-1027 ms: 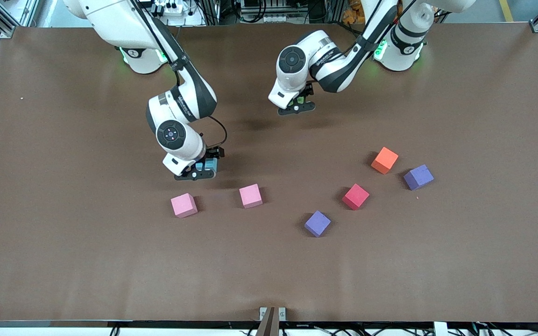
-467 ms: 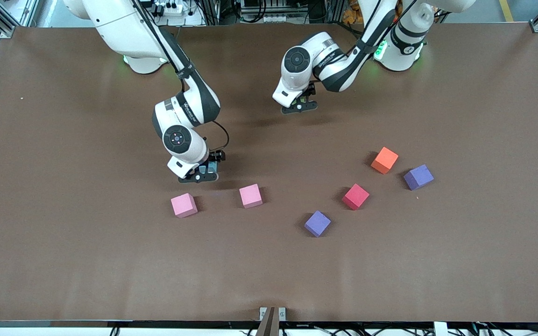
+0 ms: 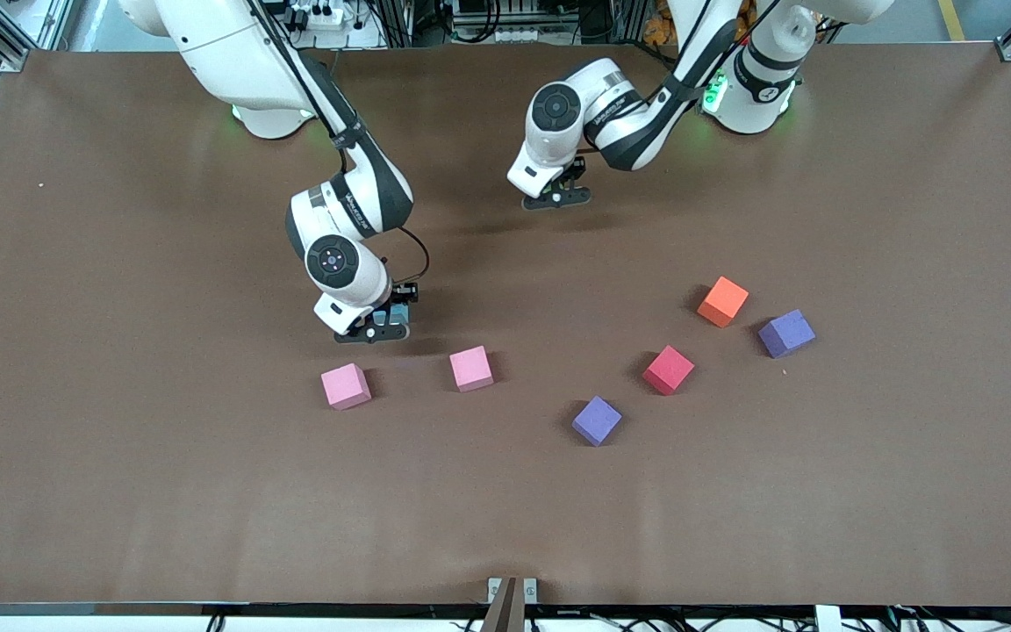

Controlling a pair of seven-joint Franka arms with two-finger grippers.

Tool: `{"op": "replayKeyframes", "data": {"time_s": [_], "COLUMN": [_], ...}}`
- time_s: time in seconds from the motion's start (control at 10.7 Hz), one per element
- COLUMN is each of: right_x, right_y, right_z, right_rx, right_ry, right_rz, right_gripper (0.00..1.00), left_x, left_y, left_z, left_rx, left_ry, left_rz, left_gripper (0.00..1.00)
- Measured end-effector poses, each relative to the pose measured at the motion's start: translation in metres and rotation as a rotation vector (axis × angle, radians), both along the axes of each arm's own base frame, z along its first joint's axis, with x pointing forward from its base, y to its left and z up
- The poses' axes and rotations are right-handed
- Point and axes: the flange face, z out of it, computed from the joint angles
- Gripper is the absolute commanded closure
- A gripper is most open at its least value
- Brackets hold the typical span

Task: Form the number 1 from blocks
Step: 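Grasp the cyan block with the right gripper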

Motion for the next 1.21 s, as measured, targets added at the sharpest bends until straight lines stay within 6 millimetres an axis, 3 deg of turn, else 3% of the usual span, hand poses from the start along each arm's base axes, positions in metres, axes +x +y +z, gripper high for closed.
{"op": "replayKeyframes", "data": {"time_s": [0.19, 0.56, 0.65, 0.75, 0.84, 1.03, 1.21], "right_x": [0.006, 0.016, 0.013, 0.008, 0.0, -0.016, -0.023], "right_y": [-0.001, -0.017, -0.022, -0.024, -0.022, -0.008, 0.001], "right_z": [0.017, 0.08, 0.095, 0.107, 0.115, 0.123, 0.124], "right_rx": [0.015, 0.063, 0.071, 0.075, 0.076, 0.073, 0.069], "right_ry": [-0.029, -0.095, -0.106, -0.114, -0.117, -0.115, -0.113], "right_rz": [-0.007, -0.043, -0.067, -0.108, -0.146, -0.194, -0.224], "right_gripper": [0.43, 0.43, 0.43, 0.43, 0.43, 0.43, 0.43], "left_x": [-0.009, -0.005, -0.004, -0.005, -0.006, -0.004, 0.011], "left_y": [-0.011, -0.023, -0.026, -0.028, -0.029, -0.031, -0.033], "left_z": [0.005, 0.015, 0.014, 0.011, 0.008, 0.004, 0.01], "left_rx": [-0.028, -0.065, -0.07, -0.072, -0.073, -0.081, -0.095], "left_ry": [-0.024, -0.043, -0.041, -0.036, -0.031, -0.029, -0.047], "left_rz": [-0.038, -0.053, -0.054, -0.056, -0.056, -0.051, -0.029], "left_gripper": [1.0, 1.0, 0.96, 0.58, 0.01, 0.0, 0.0]}}
